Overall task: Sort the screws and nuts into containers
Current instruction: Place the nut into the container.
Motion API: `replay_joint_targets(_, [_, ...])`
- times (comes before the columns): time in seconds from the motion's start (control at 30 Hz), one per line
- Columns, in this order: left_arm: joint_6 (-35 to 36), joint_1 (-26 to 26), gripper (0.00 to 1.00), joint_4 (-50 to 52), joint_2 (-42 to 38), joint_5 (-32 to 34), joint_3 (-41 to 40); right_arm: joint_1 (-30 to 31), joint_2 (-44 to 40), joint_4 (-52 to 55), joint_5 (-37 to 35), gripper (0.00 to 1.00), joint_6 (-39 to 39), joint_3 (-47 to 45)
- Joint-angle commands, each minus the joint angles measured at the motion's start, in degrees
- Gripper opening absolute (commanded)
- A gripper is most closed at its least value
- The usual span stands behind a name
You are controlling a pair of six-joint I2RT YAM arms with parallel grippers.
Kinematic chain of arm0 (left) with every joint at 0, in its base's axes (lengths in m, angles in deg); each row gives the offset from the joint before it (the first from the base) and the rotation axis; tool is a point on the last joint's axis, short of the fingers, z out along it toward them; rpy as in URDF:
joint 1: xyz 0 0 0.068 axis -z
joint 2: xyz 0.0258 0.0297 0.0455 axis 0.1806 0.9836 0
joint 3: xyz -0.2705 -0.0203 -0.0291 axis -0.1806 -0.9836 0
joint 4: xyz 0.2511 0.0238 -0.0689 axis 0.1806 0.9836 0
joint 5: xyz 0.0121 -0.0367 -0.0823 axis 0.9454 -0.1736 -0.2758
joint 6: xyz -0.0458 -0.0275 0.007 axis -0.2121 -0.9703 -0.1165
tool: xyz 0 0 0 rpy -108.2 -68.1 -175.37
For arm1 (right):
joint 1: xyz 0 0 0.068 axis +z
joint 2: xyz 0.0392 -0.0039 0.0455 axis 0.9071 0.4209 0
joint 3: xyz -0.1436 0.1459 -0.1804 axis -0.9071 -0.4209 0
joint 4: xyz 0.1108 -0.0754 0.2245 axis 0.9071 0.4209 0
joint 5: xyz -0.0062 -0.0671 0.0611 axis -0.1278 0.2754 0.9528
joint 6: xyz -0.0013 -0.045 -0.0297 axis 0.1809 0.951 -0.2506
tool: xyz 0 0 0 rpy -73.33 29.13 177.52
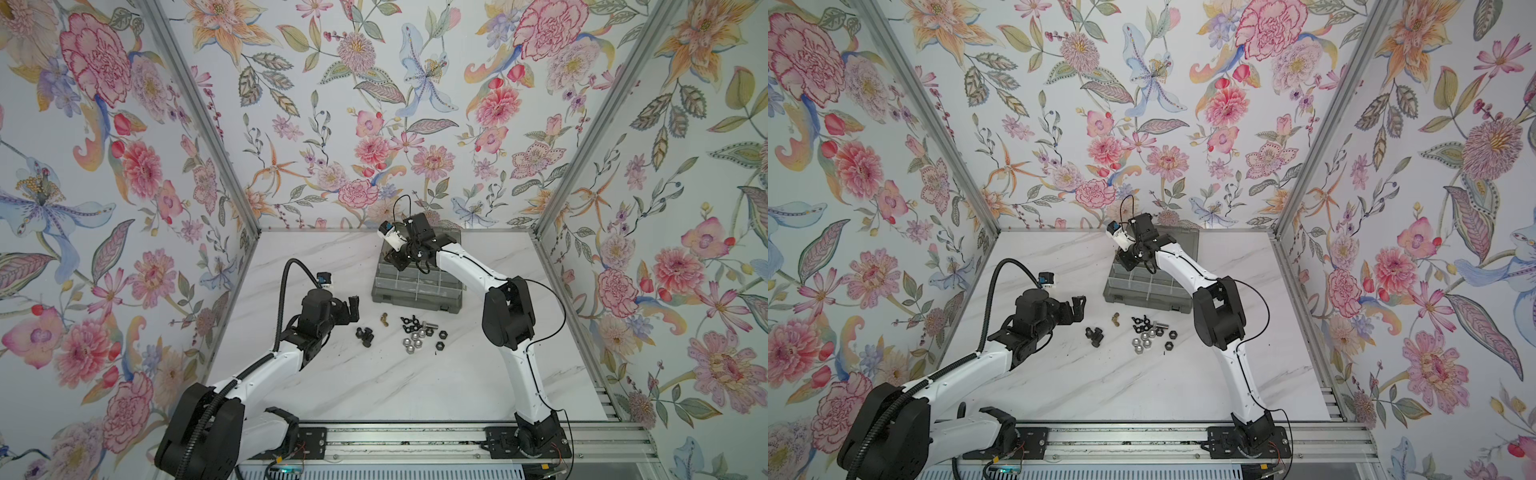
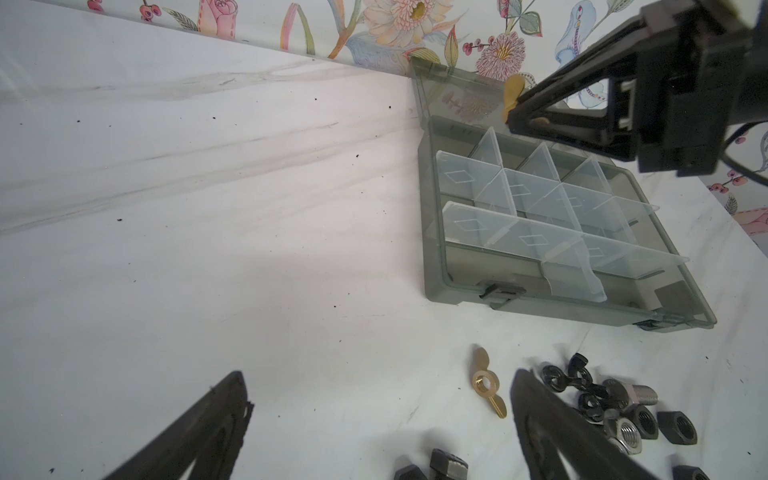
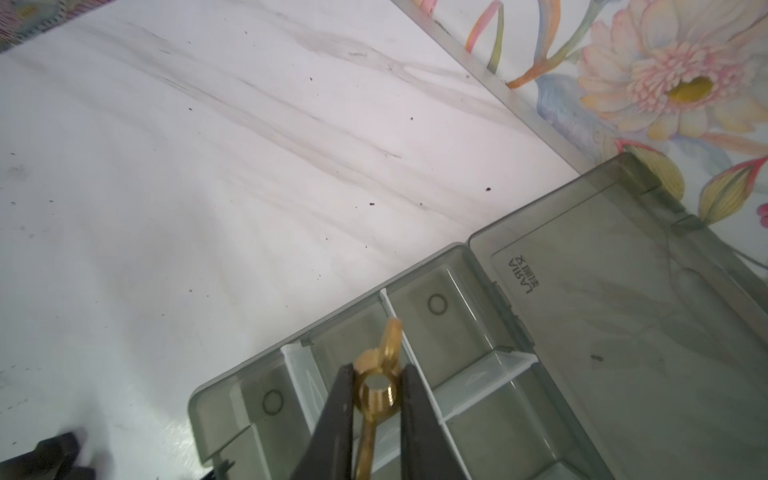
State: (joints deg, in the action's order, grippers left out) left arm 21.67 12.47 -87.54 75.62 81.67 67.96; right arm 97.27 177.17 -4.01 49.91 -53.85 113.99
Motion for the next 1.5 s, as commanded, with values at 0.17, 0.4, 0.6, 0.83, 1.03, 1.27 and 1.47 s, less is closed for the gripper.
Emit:
replay_joint_targets(0.17, [0.48,-0.32,0.99,0.06,-0.87,-0.74,1.63,0.38,3.98,0.99,-4.11,0.00,-0.87,2.39])
replay_joint_targets(0.4, [0.46,-0.37,0.99,0.19,-0.84,-0.74,1.63,0.62,4.45,1.01,-4.95,0.00,-0.45,0.86])
replay_joint_targets(0.6, [0.28,-0.35,0.99,0.28,-0.76,-1.04,1.63,0.89,4.35,0.99,-5.70,0.00,-0.01,0.45])
replay_joint_targets(0.83, [0.24,-0.31,0.99,0.49,-1.31,-0.92,1.54,0.80,4.26,1.05,-6.45,0.00,0.18,1.10])
replay_joint_targets(1.03, [0.28,-0.37,0.99,0.66,-1.70,-0.66,1.15,0.50,4.51,1.01,-6.60,0.00,0.01,1.89])
replay_joint_targets(1.27, [0.28,-0.37,0.99,0.67,-1.45,-0.77,1.27,0.27,4.88,1.02,-6.39,0.01,-0.08,1.98])
replay_joint_targets(1.47, [0.28,-0.40,0.99,0.42,-1.01,-0.85,1.44,0.40,4.89,1.00,-5.55,0.02,-0.08,1.33])
